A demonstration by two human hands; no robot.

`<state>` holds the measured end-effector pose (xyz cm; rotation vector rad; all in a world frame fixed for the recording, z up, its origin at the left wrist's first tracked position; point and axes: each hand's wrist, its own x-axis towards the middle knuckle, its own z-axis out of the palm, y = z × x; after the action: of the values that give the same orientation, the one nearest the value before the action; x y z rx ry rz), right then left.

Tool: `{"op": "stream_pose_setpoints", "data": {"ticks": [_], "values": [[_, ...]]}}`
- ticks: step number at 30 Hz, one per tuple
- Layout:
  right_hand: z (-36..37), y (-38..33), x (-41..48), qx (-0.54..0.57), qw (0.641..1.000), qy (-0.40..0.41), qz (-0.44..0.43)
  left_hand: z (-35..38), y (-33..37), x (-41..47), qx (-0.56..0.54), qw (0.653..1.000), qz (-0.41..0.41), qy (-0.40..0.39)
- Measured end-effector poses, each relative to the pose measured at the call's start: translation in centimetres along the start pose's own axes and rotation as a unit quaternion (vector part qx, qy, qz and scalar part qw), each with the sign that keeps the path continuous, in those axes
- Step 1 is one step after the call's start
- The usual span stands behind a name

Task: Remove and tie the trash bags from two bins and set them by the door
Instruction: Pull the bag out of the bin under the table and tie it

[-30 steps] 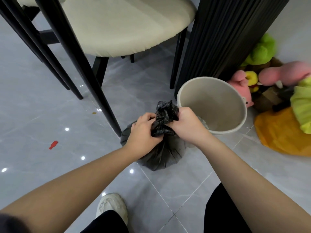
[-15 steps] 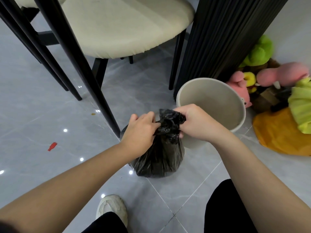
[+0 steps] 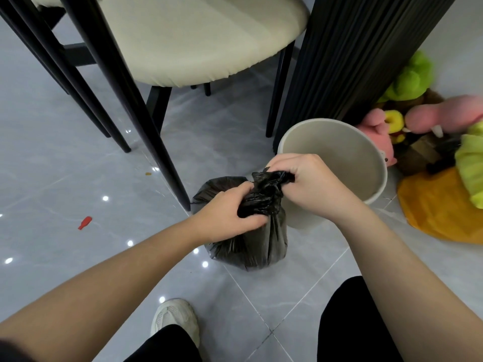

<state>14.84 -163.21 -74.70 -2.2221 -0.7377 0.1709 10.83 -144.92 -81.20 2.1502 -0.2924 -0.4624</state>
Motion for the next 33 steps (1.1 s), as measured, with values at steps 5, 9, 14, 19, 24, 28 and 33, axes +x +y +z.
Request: {"op": "stream_pose_setpoints", "data": {"ticks": [5, 9, 14, 19, 24, 28, 33], "values": [[0.4, 0.8, 0.1, 0.064, 0.997, 0.023, 0.042, 0.8, 0.5, 0.9, 0.035, 0.999, -0.024, 0.035], [0.4, 1.6, -0.3, 0.144, 0.981, 0.007, 0.127, 0.4, 0.1, 0.8, -0.027, 0.998, -0.044, 0.026], [0.9, 0.9, -0.9, 0.06, 0.986, -0.007, 0.152, 0.8, 0.2, 0.3, -0.077, 0.994, -0.07, 0.035], [1.7, 1.5, -1.0, 0.011, 0.978, -0.101, 0.181, 0.5, 1.1, 0.4, 0.16, 0.987, -0.011, 0.013], [2.3, 1.6, -1.1, -0.119, 0.958, -0.192, 0.179, 0.2, 0.5, 0.5, 0.27, 0.961, 0.016, -0.056], [3.9, 1.3, -1.2, -0.124, 0.965, -0.133, 0.189, 0.0, -0.2, 0.4, 0.317, 0.947, 0.047, -0.032], [5.2, 1.2, -1.3, -0.11, 0.977, -0.066, 0.17, 0.3, -0.9, 0.6, 0.351, 0.935, 0.05, -0.01]]}}
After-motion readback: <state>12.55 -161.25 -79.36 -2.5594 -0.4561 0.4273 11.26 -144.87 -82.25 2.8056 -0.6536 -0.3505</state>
